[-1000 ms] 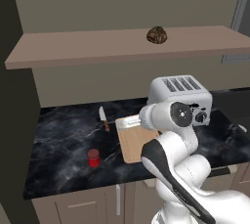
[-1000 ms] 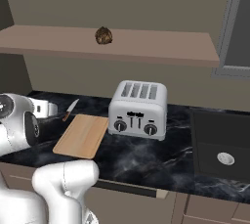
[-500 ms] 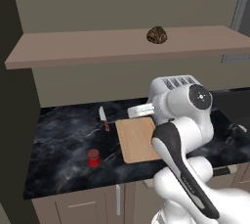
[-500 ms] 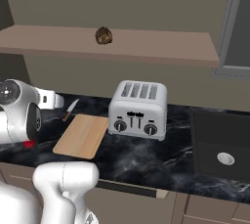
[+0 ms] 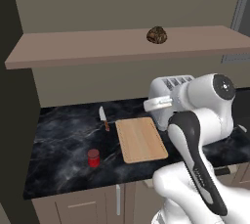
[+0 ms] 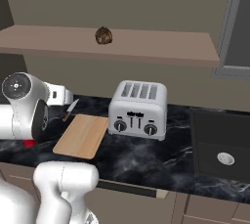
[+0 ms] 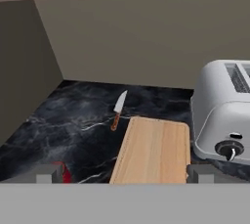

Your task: Pick the bread, place it on the cutting board, pick the jam, place it on the counter, and close the cabinet.

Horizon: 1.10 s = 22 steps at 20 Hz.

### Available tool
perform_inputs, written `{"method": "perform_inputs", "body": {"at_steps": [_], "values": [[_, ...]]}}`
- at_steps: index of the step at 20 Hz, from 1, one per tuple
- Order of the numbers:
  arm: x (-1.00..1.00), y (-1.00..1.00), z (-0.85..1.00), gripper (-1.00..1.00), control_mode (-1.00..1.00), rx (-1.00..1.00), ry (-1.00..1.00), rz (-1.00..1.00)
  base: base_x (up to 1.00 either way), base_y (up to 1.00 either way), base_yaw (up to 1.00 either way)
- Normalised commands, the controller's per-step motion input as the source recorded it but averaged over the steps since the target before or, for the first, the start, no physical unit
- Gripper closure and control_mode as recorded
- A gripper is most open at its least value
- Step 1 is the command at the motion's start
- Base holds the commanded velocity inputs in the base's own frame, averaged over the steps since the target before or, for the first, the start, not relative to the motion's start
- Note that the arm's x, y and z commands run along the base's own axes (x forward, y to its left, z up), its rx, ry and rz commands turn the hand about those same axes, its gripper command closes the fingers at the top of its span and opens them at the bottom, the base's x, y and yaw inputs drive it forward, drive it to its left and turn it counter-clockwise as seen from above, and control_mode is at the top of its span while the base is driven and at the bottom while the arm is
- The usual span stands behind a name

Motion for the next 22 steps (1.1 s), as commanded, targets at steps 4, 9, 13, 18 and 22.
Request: {"method": "perform_inputs", "body": {"at_steps": [4,9,13,18,22], "values": [[-0.10,-0.31,0.24,-1.00,-1.00,0.00,0.00,0.00,0.00,0.00,0.00],[-0.12,-0.24,0.29,-1.00,-1.00,0.00,0.00,0.00,0.00,0.00,0.00],[-0.17,-0.21,0.26,-1.00,-1.00,0.00,0.00,0.00,0.00,0.00,0.00],[-0.18,-0.18,0.27,-1.00,-1.00,0.00,0.00,-0.01,0.00,0.00,0.00],[-0.14,-0.14,0.35,-1.00,-1.00,0.00,0.01,-0.04,0.00,0.00,0.00]]}}
